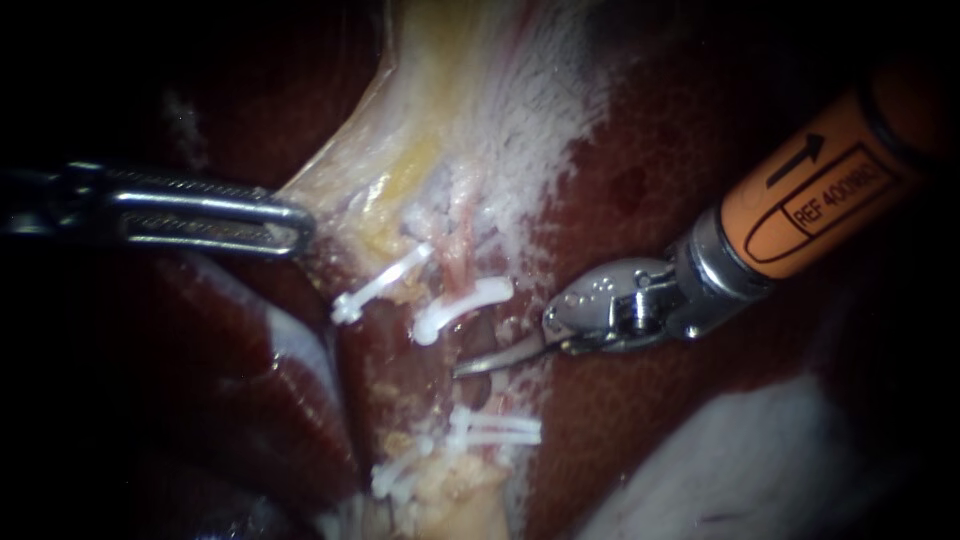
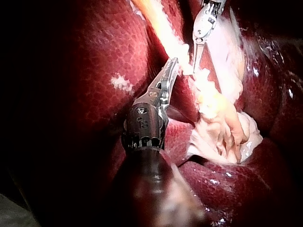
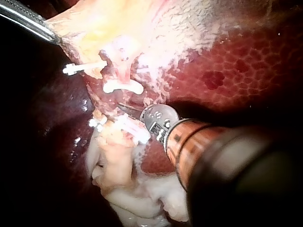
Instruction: Go back from the cut right tube
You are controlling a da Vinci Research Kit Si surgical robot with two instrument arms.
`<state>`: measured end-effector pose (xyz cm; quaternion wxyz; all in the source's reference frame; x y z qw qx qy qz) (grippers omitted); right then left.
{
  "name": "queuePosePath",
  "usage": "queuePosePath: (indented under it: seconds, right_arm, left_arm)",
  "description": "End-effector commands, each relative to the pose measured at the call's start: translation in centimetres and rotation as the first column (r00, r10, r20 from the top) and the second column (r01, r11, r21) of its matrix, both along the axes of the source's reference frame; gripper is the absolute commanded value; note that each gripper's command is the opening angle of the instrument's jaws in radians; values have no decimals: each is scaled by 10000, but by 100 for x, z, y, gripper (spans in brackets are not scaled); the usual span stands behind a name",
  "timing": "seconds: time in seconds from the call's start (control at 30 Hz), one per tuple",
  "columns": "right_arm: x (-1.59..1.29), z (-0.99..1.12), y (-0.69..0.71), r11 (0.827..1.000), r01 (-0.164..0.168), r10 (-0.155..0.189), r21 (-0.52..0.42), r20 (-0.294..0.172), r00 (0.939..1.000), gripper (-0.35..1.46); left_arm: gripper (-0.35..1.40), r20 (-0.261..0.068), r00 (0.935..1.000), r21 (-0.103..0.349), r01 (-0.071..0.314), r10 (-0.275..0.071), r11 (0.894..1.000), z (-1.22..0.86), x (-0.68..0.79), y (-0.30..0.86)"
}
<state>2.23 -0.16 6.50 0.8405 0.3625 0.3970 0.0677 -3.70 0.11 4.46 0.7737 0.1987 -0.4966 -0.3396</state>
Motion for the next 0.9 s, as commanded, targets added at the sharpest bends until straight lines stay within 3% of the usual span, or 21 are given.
queuePosePath:
  seconds: [0.03,0.53,0.67,0.77,0.9]
  right_arm:
    - [0,0,0,10000,1,-1,-1,1,10000,-35]
    - [0,0,-3,10000,20,-20,-12,-6,10000,-35]
    - [0,0,-3,9999,-100,100,-95,14,9999,0]
    - [-1,0,-3,9999,-98,99,-95,13,10000,7]
    - [-1,0,-3,9999,-124,125,-112,18,9999,31]
  left_arm:
    - [-35,2,10000,2,-2,2,10000,0,0,0]
    - [-35,4,10000,-1,-8,8,10000,0,1,-1]
    - [-35,6,10000,-1,-11,11,10000,0,2,-1]
    - [-35,7,10000,-2,-12,12,10000,0,2,-1]
    - [-35,6,10000,-4,-12,12,10000,1,2,-1]
